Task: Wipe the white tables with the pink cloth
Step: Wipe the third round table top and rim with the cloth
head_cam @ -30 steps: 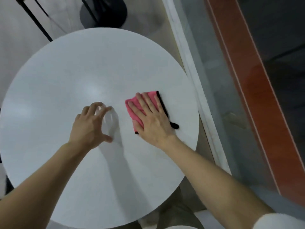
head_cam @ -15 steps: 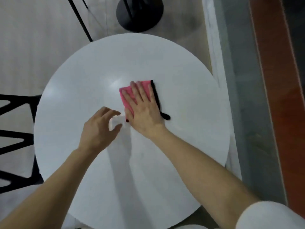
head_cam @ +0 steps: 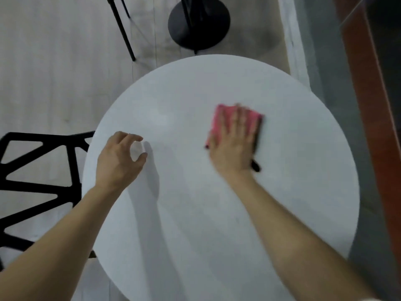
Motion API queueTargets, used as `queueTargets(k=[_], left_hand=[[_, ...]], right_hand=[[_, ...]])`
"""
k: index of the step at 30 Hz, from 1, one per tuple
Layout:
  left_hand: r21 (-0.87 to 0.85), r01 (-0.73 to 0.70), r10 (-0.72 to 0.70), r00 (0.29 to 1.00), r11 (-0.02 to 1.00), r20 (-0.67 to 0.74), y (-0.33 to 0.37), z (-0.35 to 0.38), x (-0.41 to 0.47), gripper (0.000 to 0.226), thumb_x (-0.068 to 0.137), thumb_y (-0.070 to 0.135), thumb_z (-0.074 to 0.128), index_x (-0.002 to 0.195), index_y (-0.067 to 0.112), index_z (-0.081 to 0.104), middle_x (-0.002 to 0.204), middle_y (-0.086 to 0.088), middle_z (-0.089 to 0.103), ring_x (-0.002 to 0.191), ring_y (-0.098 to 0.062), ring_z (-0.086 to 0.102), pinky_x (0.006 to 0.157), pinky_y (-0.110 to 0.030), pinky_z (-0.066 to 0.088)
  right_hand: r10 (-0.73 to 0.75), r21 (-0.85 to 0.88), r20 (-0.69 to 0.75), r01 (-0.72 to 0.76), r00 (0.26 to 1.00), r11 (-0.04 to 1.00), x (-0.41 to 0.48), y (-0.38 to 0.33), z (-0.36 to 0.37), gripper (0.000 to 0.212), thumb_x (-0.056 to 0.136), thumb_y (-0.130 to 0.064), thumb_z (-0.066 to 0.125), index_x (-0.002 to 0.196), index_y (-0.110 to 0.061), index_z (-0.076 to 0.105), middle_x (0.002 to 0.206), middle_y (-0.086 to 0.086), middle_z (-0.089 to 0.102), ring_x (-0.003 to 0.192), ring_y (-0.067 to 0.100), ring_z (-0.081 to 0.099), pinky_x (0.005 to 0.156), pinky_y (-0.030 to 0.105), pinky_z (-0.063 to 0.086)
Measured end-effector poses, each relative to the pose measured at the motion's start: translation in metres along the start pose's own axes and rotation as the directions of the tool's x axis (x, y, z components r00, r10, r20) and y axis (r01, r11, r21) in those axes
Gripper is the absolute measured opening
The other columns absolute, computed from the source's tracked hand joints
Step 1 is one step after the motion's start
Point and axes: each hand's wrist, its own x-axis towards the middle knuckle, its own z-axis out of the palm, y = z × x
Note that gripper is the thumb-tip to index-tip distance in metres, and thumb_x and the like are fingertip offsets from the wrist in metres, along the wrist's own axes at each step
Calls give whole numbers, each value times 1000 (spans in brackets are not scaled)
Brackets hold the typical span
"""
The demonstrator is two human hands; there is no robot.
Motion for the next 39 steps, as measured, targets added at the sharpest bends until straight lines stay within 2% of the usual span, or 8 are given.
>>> queueTargets(k=[7, 11, 15, 18, 24, 28, 31, 39], left_hand=[[119, 272, -292, 932, 955, 214, -65, -32, 31, 131, 60, 40, 106, 166, 32, 30, 165, -8, 38, 152, -34, 37, 122, -57, 40], [62, 301, -302, 878, 952, 371, -68, -31, 48, 139, 57, 32, 108, 165, 32, 23, 163, -12, 41, 141, -38, 51, 109, -57, 50], [9, 279, -265, 902, 960, 341, -80, -26, 51, 138, 56, 33, 109, 165, 32, 24, 158, -7, 51, 137, -36, 55, 105, -53, 51], [-15, 247, -227, 909, 969, 349, -86, -23, 49, 145, 56, 38, 108, 169, 32, 16, 162, -4, 50, 140, -35, 55, 108, -49, 51], [-5, 210, -195, 912, 978, 361, -86, -26, 49, 154, 59, 41, 107, 172, 26, 3, 160, -6, 54, 136, -34, 60, 97, -42, 53], [20, 238, -229, 905, 971, 358, -86, -24, 49, 141, 59, 39, 107, 166, 29, 16, 150, -3, 59, 126, -37, 64, 94, -46, 56], [6, 250, -238, 912, 968, 334, -89, -20, 51, 139, 57, 37, 108, 165, 30, 20, 143, -3, 62, 121, -37, 64, 91, -45, 56], [-38, 291, -257, 893, 956, 369, -91, -22, 49, 157, 53, 45, 108, 174, 31, 7, 167, 2, 47, 149, -27, 50, 115, -45, 50]], right_hand=[[-669, 137, 187, 655, 720, 743, -53, -121, 6, 69, 112, -53, 32, 173, -27, 16, 181, 8, 8, 168, 27, 1, 134, 56, 5], [-240, -28, 82, 243, 967, 970, 16, 6, -3, 71, 110, -59, 36, 173, -28, 22, 180, 6, 17, 167, 26, 13, 133, 56, 14], [286, -20, -36, -287, 957, 958, 57, -19, 1, 71, 110, -55, 26, 173, -21, 21, 179, 18, 15, 166, 36, 12, 129, 67, 13], [-112, 7, 14, 111, 994, 994, 37, -154, 20, 67, 114, -49, 23, 174, -21, 13, 180, 19, 8, 167, 37, 5, 131, 64, 7], [-714, 64, 101, 712, 693, 700, 50, -182, 25, 64, 113, -52, 33, 172, -28, 24, 180, 4, 20, 167, 28, 12, 134, 55, 5], [-188, -52, 44, 191, 981, 980, 117, -61, 11, 69, 110, -60, 28, 173, -32, 19, 181, 6, 16, 167, 28, 13, 134, 57, 9], [104, -42, -9, -105, 995, 994, 131, -84, 12, 72, 109, -55, 21, 173, -24, 16, 180, 17, 12, 166, 37, 11, 131, 65, 10], [-747, 33, 149, 751, 648, 659, 97, -207, 33, 63, 114, -54, 21, 173, -30, 19, 180, 5, 16, 168, 26, 7, 134, 56, 3]])
